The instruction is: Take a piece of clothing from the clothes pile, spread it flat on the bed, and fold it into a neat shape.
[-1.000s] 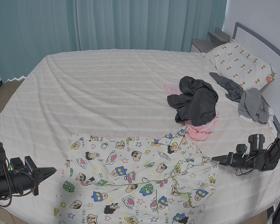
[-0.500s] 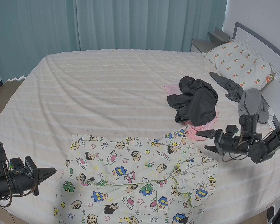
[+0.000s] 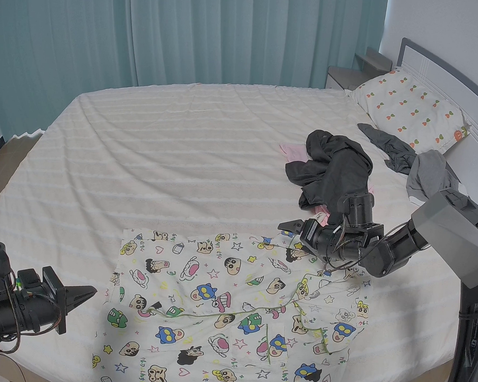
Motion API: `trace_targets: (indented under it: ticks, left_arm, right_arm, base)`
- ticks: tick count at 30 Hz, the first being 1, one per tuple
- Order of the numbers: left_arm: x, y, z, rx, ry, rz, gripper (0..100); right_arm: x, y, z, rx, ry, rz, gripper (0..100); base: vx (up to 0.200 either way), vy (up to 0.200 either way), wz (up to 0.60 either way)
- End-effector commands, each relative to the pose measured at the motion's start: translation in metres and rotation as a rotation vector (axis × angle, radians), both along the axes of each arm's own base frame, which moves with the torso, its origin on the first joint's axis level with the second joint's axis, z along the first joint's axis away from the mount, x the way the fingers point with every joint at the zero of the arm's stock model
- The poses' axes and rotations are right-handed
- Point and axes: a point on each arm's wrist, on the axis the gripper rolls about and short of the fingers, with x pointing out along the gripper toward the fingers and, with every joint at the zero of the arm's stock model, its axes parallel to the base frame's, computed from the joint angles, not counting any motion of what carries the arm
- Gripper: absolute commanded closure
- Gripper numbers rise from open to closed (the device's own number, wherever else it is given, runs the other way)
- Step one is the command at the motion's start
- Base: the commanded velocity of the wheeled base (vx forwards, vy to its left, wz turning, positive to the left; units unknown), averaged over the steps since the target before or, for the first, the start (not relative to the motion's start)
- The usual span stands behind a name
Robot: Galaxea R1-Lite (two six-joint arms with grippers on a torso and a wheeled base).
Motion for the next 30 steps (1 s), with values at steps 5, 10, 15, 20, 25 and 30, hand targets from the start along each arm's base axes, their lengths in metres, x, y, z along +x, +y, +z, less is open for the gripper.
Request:
trace_targets:
  ticks: [5, 10, 15, 20, 25, 30]
  left_arm:
    - [0.000, 0.000, 0.000, 0.000, 0.001, 0.001, 100]
    - [0.000, 0.000, 0.000, 0.000, 0.003, 0.001, 100]
    - [0.000, 0.000, 0.000, -0.001, 0.001, -0.001, 100]
    - [0.001, 0.000, -0.001, 0.000, 0.005, -0.001, 100]
    - [0.001, 0.000, -0.001, 0.000, 0.007, -0.001, 100]
    - [0.002, 0.000, -0.003, 0.000, 0.021, -0.001, 100]
  right_arm:
    - [0.003, 0.005, -0.016, -0.054, 0.009, 0.009, 0]
    - [0.005, 0.008, -0.022, -0.079, 0.027, 0.011, 0]
    - [0.014, 0.011, -0.022, -0.092, 0.043, 0.005, 0]
    - [0.033, 0.019, -0.023, -0.098, 0.026, -0.021, 0]
    - [0.055, 0.030, -0.022, -0.069, -0.048, -0.085, 0]
    - [0.069, 0.043, 0.010, 0.144, -0.147, -0.139, 0]
  base:
    - [0.000, 0.000, 0.00]
    - [0.000, 0.000, 0.00]
    - [0.000, 0.000, 0.00]
    - [0.000, 0.000, 0.00]
    - [0.000, 0.000, 0.00]
    - [0.000, 0.000, 0.00]
